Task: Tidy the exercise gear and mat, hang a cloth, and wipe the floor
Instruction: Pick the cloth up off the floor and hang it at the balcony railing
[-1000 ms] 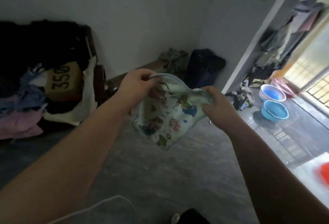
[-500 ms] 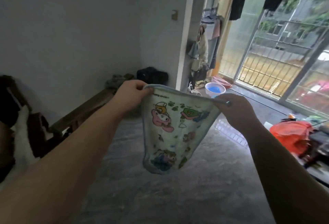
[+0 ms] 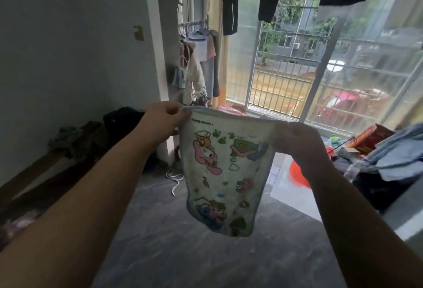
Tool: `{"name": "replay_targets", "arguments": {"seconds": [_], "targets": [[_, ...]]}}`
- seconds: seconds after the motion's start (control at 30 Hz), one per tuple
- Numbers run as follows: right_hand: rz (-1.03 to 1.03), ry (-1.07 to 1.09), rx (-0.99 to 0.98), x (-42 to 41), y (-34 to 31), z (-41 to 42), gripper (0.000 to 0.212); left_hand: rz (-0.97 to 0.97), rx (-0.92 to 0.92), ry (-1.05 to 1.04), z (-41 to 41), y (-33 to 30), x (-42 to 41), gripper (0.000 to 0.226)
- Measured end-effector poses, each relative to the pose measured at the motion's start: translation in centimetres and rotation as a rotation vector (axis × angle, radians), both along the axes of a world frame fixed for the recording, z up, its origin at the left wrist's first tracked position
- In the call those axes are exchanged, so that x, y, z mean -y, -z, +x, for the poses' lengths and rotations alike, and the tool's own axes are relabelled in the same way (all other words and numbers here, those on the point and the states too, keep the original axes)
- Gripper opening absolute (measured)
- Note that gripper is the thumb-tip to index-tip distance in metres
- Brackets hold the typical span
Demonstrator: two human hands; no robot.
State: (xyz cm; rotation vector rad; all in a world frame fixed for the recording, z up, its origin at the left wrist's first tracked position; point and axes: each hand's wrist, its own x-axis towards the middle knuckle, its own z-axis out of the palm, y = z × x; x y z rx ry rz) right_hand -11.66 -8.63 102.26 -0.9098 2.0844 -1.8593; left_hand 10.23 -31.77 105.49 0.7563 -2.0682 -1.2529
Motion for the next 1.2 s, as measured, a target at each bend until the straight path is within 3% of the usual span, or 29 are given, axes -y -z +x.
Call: {"name": "replay_targets", "arguments": {"seconds": [0.17,0.5,0.87,1.1,1.2], "targets": [[0.032,0.041,-0.117,0.3,0.2,-8.3,0.033,0.029,-0.074,-0.005,-8.8,1.1,1.0,0.013],[0.117,0.176,-0.167,4.4,2.3,-21.2,0.021,0.155,-0.104,0.056,-23.6,3.6,6.2,0.015],[0.214,0.27,-0.175,16.7,3.4,-37.3,0.027,0.241,-0.099,0.219,-42.8,5.0,21.1,0.018],[0.239,0.364,-0.208,23.3,3.0,-48.5,0.008,0.257,-0.082,0.285,-57.4,4.8,29.3,0.013],[0.231,0.407,-0.157,24.3,3.9,-53.3,0.011,0.279,-0.055,0.354,-63.3,5.1,30.6,0.01]]}}
